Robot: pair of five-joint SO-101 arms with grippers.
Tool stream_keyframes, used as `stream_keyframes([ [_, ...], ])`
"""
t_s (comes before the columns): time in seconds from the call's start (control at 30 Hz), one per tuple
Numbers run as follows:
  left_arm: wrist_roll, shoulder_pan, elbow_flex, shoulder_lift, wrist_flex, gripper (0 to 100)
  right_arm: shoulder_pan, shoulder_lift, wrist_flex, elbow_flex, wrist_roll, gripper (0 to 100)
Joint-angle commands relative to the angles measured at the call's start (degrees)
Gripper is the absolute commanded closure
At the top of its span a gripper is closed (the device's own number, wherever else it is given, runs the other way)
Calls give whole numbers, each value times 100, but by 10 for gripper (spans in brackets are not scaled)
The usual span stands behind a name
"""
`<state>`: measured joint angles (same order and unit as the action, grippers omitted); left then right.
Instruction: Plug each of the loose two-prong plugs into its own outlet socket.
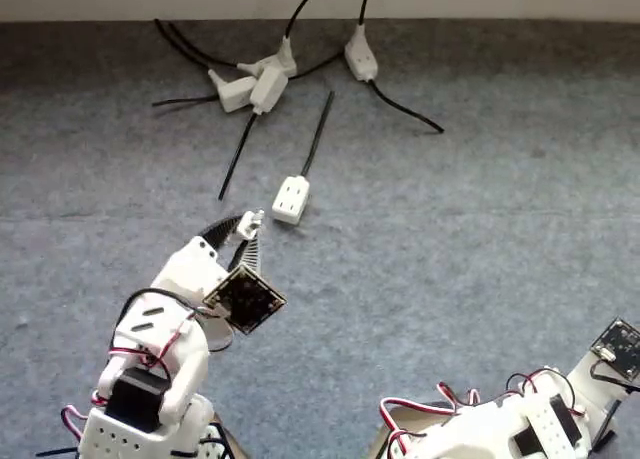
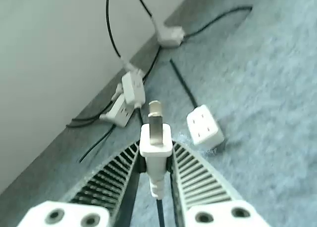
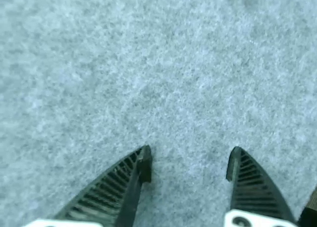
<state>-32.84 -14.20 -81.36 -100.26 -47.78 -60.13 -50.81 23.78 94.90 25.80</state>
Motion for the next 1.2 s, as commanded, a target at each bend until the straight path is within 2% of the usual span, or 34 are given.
stream_keyframes([
  [0.0, 1178, -541, -418, -154, 1055, 995, 374, -4, 48, -119, 53, 728],
  [0.17, 2963, -963, -1165, -22, 3068, 995, 1042, -4, 57, -497, 35, 728],
  [0.23, 3622, -1191, -1578, -101, 3815, 995, 1323, -4, 57, -655, -237, 739],
  [0.27, 3930, -1323, -1604, -75, 4062, 995, 1429, -4, 66, -778, -448, 755],
  [0.37, 4527, -1666, -1596, -66, 4105, 995, 1719, -4, 374, -1262, -879, 833],
  [0.5, 4659, -2167, -1596, -4, 4079, 994, 2396, -4, 1455, -2281, -1301, 913],
  [0.67, 4659, -2598, -1596, -4, 3675, 994, 3451, -4, 2598, -3793, -1547, 955],
  [1.0, 4659, -2615, -1596, -4, 3402, 994, 5270, -4, 4488, -6879, -1574, 991],
  [1.1, 4659, -2598, -1596, -4, 3402, 994, 6062, -4, 5007, -7574, -1582, 991],
  [1.17, 4659, -2598, -1596, -4, 3402, 994, 6642, -4, 5244, -7899, -1855, 991],
])
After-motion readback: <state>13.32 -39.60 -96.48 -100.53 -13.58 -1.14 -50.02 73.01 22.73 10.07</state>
